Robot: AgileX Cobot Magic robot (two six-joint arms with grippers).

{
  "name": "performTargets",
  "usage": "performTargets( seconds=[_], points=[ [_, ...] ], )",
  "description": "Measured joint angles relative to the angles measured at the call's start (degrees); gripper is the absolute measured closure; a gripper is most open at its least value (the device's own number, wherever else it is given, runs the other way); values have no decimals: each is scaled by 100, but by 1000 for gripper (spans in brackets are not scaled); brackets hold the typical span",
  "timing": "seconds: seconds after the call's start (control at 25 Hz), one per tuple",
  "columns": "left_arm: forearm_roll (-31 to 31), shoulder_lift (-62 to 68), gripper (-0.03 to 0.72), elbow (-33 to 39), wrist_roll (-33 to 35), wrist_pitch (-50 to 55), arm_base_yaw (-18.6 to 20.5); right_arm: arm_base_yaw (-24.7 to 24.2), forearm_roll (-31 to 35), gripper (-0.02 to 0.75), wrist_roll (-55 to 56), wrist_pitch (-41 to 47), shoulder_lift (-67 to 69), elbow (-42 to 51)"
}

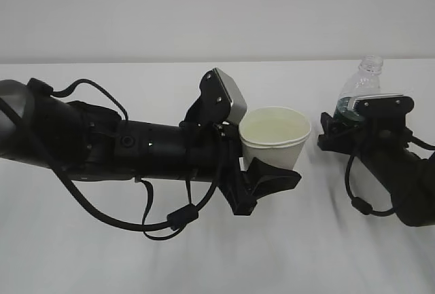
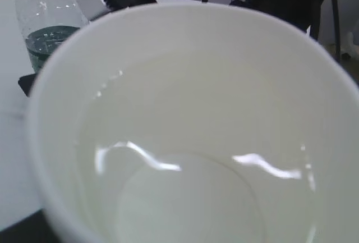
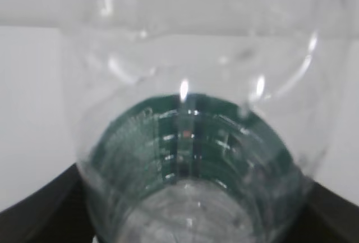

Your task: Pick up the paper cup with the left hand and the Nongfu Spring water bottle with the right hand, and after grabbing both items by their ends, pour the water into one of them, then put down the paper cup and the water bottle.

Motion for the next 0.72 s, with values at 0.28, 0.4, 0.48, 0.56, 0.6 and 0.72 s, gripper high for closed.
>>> performTargets(
  seconds=[0.28, 0.4, 0.48, 0.56, 0.6, 0.72],
  points=[
    [0, 0, 237, 0, 0, 7, 0, 0, 0, 136, -51, 0, -478, 243],
    [-41, 0, 237, 0, 0, 7, 0, 0, 0, 136, -61, 0, -562, 388],
    [-104, 0, 237, 0, 0, 7, 0, 0, 0, 136, -61, 0, -631, 506],
    [-161, 0, 238, 0, 0, 7, 0, 0, 0, 136, -64, 0, -748, 655],
    [-166, 0, 238, 0, 0, 7, 0, 0, 0, 138, -64, 0, -813, 727],
    [-188, 0, 238, 0, 0, 7, 0, 0, 0, 140, -73, 0, -1117, 944]
  ],
)
